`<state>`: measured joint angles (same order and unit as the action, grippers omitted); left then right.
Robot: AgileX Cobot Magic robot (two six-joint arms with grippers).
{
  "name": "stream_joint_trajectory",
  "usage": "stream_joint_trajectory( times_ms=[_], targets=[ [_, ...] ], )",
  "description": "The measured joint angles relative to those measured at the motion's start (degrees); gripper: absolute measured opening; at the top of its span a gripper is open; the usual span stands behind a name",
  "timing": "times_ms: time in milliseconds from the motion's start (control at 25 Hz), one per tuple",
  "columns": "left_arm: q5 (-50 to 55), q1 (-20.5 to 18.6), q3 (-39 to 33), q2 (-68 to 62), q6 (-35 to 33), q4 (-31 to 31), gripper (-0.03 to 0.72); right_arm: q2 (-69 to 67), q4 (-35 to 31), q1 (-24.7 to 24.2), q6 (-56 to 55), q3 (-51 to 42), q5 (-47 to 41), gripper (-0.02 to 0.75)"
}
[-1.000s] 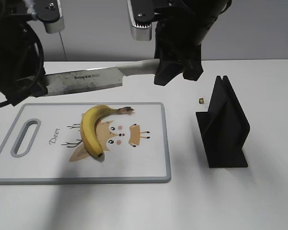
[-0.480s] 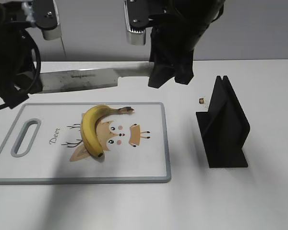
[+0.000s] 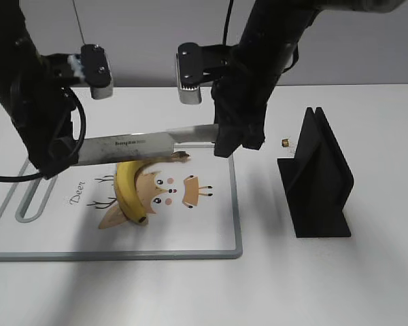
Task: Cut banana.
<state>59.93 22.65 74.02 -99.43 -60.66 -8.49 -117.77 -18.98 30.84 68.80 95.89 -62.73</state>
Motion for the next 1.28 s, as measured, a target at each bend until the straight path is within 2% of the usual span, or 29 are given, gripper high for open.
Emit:
stream_joint_trajectory(
  times_ms=[440,800,1280],
  targets=[
    [-12.0,-0.1,-11.4,-1.6,1.1,-1.7,-0.001,-5.4,2.3,2.1,-3.1,-0.7,0.1,0.162],
    [-13.0,0.2,-11.9,-1.8,1.5,-1.4,-0.001,-5.4,3.4,2.6,-5.2,-5.3,4.5,0.162],
    [-14.0,0.2,-12.0,-2.7,1.9,-1.9,-0.001,-5.4,4.1,2.7,-5.2,-5.9,6.4,0.162]
  ],
)
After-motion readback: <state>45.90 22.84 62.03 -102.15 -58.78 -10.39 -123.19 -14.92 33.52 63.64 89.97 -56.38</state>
